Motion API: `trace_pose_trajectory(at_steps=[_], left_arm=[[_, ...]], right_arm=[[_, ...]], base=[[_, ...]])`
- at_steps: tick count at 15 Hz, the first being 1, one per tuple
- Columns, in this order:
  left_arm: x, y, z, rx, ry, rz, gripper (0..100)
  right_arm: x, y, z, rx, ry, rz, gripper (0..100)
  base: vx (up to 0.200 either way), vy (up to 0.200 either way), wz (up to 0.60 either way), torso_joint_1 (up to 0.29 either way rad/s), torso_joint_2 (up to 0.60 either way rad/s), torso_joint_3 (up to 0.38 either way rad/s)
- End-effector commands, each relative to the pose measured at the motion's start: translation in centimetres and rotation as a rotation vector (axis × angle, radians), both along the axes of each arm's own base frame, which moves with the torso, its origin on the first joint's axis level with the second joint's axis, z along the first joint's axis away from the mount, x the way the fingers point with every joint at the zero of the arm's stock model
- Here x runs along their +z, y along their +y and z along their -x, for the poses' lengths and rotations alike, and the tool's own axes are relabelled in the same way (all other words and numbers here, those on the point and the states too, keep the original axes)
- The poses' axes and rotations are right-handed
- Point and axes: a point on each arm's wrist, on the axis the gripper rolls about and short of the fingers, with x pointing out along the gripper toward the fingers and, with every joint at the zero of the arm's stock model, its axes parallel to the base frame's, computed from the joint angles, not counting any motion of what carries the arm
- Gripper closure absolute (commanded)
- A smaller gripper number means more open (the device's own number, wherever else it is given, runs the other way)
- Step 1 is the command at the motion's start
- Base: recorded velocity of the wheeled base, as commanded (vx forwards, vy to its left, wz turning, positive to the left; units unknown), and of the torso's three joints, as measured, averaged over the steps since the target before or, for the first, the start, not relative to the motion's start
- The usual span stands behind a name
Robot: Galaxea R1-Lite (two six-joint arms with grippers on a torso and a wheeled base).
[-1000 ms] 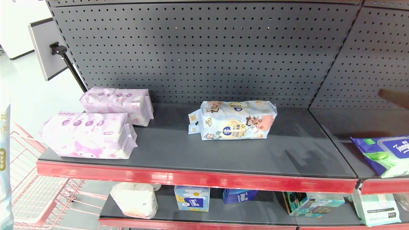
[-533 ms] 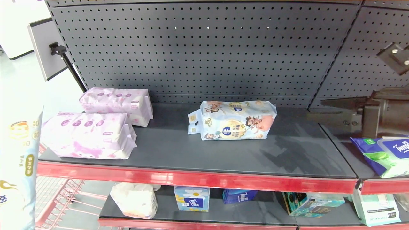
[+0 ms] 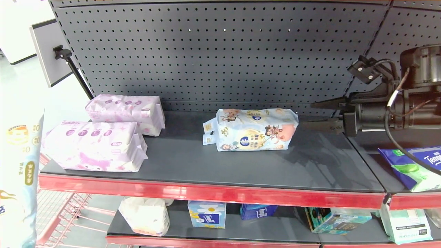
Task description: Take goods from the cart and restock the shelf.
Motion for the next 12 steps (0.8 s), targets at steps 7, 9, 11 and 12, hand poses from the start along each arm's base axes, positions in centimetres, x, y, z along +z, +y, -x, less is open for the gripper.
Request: trace_pose_trajectory(at_steps=[7,9,11,12], left_arm=[[0.1,0.1,-0.4,0.001,0.012,-0.013,100],[0.1,0.1,-0.5,-0.003,0.013,-0.029,100],[0.1,0.1,-0.6,-0.003,0.019,-0.027,100],[0.1,0.1,-0.6,-0.003,0.019,-0.027,100]], right_arm=[[-3.0,0.4,-4.4,0.068,0.045,0.009,0],[-3.0,-0.1,-5.6,0.076,0.017,0.017,0],[-3.2,0.2,-5.8,0.089,0.022,0.012,0],[-3.5,0.3,-5.9,0.095,0.03,0.013,0]], base=[[0.0,0.0,0.0,0.0,0.0,0.0],[0.0,0.0,0.0,0.0,0.0,0.0],[0.0,0.0,0.0,0.0,0.0,0.0],[0.0,0.0,0.0,0.0,0.0,0.0]])
